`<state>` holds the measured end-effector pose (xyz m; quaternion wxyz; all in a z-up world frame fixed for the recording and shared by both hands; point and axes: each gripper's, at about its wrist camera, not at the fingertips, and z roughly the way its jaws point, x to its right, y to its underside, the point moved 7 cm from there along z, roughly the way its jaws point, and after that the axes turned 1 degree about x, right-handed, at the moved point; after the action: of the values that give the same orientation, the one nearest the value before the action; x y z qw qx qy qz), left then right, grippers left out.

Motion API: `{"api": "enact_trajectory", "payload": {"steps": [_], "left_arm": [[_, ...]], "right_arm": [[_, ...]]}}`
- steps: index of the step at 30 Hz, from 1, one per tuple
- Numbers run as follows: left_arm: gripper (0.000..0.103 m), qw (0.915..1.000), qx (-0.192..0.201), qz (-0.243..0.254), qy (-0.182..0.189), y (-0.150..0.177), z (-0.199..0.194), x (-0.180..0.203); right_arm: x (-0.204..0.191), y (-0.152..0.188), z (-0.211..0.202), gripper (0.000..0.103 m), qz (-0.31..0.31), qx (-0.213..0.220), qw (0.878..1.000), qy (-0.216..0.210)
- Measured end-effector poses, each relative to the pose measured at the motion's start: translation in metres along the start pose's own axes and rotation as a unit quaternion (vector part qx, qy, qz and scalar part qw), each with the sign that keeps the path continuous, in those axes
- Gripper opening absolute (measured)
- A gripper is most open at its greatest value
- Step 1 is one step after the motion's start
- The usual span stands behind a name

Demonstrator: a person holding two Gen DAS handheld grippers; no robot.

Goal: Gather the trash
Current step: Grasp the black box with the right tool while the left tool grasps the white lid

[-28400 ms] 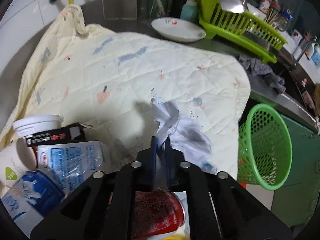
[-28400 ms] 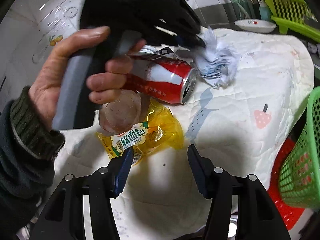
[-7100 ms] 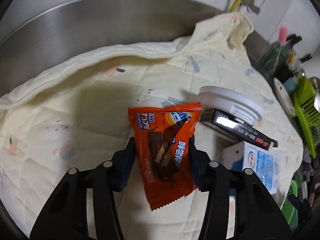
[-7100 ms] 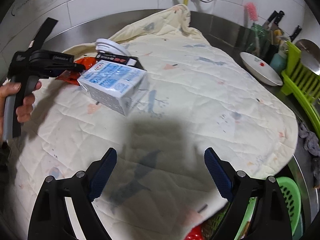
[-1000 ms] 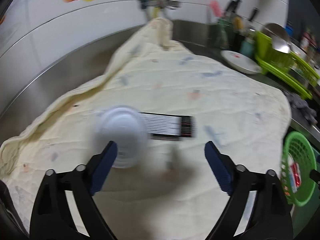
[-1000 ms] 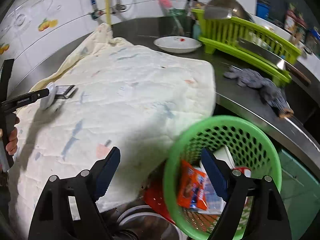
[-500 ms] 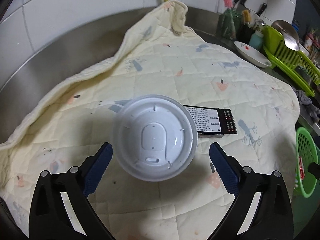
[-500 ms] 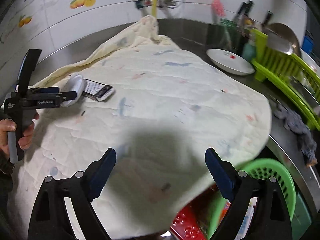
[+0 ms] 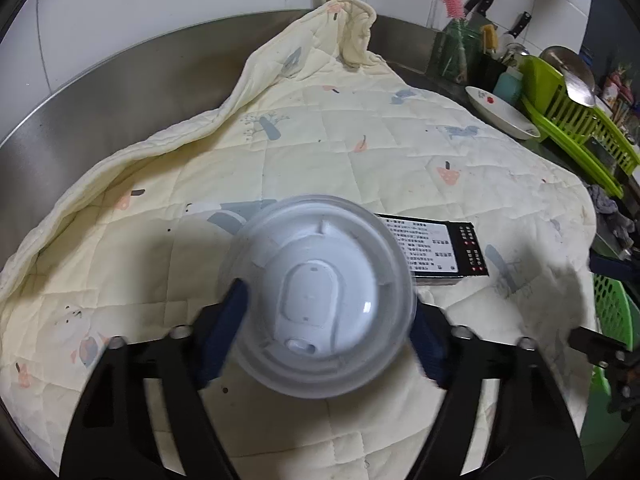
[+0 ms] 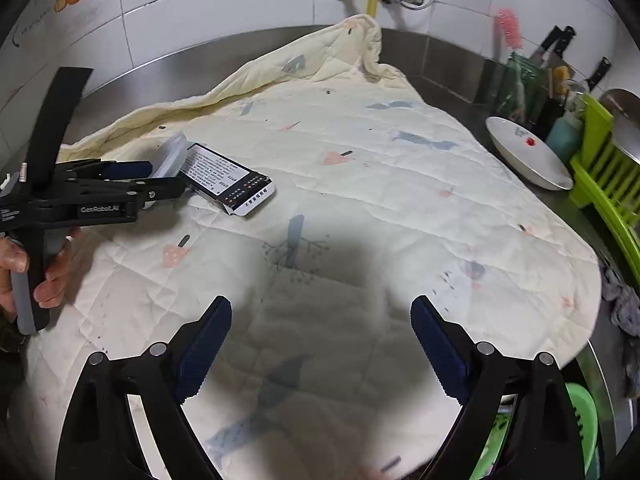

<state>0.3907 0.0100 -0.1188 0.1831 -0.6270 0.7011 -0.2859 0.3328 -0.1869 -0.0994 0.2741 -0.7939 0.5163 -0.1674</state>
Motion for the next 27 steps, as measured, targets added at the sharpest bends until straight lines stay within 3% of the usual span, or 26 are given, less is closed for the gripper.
{"api": "enact_trajectory", "payload": {"steps": [3,7,8,9,14,27], "left_arm": [[0.054,0.9999,0.011,-0.009,0.001,-0.001,-0.006,-0.003],[0.053,0.9991,0.031,-0.028,0.002,-0.001,-0.018,-0.01],[0.049,0.999,0.033,-0.03,0.003,-0.001,-0.02,-0.011],[0.037,0.9988,0.035,-0.033,0.004,0.0,-0.022,-0.012],[0.035,0.9979,0.043,-0.045,0.013,0.003,-0.028,-0.016],[0.017,0.997,0.058,-0.045,0.025,0.006,-0.052,-0.022]], "right_arm": [[-0.003,-0.006,0.009,0.088,-0.007,-0.002,1.0,-0.009],[-0.012,-0.02,0.021,0.088,-0.012,0.0,0.999,-0.036],[-0.016,-0.025,0.025,0.088,-0.016,0.0,0.999,-0.045],[-0.02,-0.028,0.027,0.088,-0.02,-0.001,0.998,-0.051],[-0.041,-0.046,0.042,0.088,-0.049,-0.004,0.996,-0.076],[-0.072,-0.082,0.085,0.088,-0.073,-0.01,0.99,-0.124]]}}
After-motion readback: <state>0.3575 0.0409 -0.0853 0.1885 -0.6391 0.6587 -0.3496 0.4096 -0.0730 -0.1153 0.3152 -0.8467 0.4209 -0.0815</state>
